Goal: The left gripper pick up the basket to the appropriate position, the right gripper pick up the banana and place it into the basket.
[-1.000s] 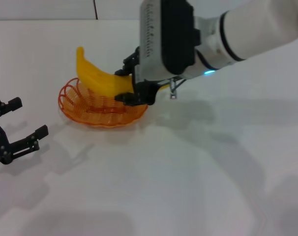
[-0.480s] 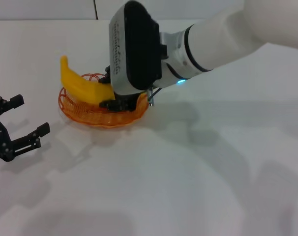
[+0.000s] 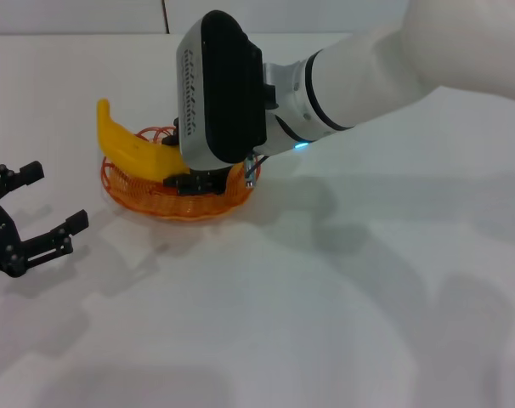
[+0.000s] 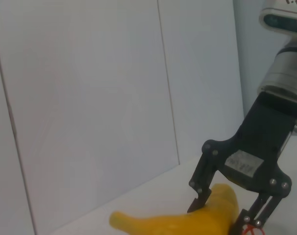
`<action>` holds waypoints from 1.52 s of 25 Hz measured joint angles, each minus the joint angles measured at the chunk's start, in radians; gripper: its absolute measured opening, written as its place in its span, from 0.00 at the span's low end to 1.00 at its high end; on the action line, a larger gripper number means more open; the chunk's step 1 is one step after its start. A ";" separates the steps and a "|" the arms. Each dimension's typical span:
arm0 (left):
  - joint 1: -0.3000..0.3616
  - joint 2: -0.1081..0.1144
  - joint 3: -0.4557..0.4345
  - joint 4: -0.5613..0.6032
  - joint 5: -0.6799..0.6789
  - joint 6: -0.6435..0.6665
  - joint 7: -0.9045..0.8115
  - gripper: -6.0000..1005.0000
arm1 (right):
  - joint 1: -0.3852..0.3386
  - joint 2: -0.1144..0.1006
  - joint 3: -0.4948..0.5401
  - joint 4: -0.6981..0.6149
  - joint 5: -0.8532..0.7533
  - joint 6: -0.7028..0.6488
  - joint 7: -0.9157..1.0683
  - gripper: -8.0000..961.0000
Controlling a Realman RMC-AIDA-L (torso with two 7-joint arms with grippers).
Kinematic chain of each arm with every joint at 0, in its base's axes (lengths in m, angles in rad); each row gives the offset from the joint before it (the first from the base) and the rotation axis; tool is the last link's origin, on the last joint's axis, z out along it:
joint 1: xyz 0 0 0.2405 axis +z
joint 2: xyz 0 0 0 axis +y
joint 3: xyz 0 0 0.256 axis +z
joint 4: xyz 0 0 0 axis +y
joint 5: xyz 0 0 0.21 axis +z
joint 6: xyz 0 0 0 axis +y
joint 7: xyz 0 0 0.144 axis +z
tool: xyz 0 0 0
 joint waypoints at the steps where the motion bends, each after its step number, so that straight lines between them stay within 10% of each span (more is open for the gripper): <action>1: 0.000 0.000 0.000 0.000 0.000 0.000 0.000 0.90 | 0.000 0.000 0.000 0.000 0.000 -0.001 0.000 0.51; 14: 0.001 0.000 -0.001 0.000 0.000 0.000 0.001 0.90 | -0.001 0.002 -0.012 0.005 0.003 0.013 0.000 0.53; 18: 0.007 0.000 0.000 0.000 0.000 0.000 0.002 0.90 | -0.022 -0.002 -0.011 -0.026 0.024 0.006 0.000 0.67; 38: 0.007 0.001 -0.016 -0.037 -0.018 0.002 0.038 0.90 | -0.386 -0.014 0.339 -0.252 0.275 -0.309 -0.302 0.78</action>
